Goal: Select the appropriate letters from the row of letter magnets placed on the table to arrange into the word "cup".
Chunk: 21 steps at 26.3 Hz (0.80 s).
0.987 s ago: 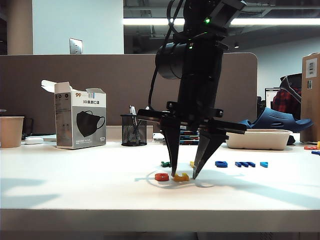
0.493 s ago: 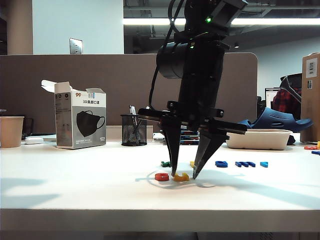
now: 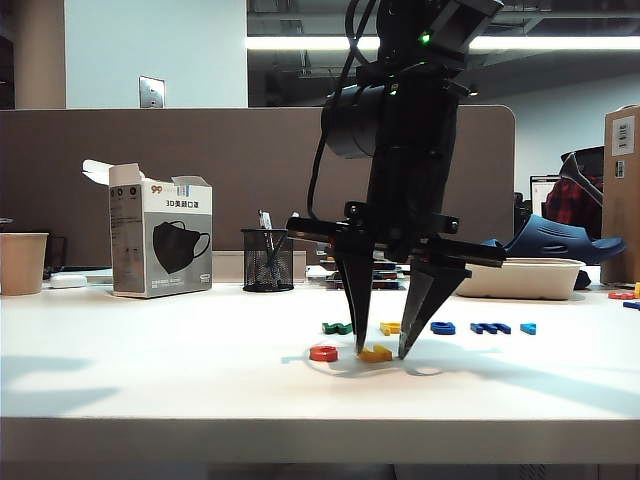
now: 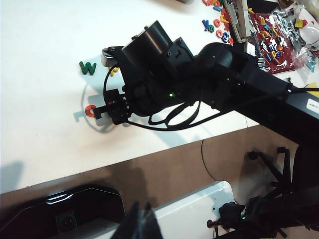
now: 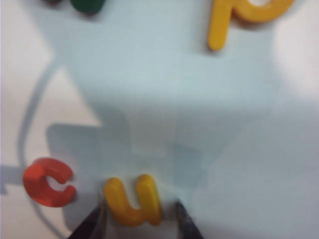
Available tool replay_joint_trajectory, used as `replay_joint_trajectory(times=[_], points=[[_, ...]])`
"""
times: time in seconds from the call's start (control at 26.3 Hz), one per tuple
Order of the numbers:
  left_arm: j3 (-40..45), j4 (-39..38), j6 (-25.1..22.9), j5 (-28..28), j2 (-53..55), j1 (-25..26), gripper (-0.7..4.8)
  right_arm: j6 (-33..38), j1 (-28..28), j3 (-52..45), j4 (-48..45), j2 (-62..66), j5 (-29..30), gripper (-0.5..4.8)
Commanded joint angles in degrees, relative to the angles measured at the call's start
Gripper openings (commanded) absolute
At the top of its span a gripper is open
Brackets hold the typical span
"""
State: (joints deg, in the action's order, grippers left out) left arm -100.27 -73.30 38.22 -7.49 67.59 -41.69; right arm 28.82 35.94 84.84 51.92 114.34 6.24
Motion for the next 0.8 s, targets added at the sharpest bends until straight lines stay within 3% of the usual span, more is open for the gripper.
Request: replay_joint_trajectory(times=[0.04, 0.8], points=[[-0.1, 0.3, -0.3, -0.1, -0.1, -0.1, -0.05, -0.3, 0.1, 0.0, -0.7, -0.4, 1.8, 1.81], [-0.1, 0.3, -0.3, -0.1, -0.1, -0.1, -0.05, -0.3, 0.0, 0.0, -0.7, -1.6, 3.8, 1.81]])
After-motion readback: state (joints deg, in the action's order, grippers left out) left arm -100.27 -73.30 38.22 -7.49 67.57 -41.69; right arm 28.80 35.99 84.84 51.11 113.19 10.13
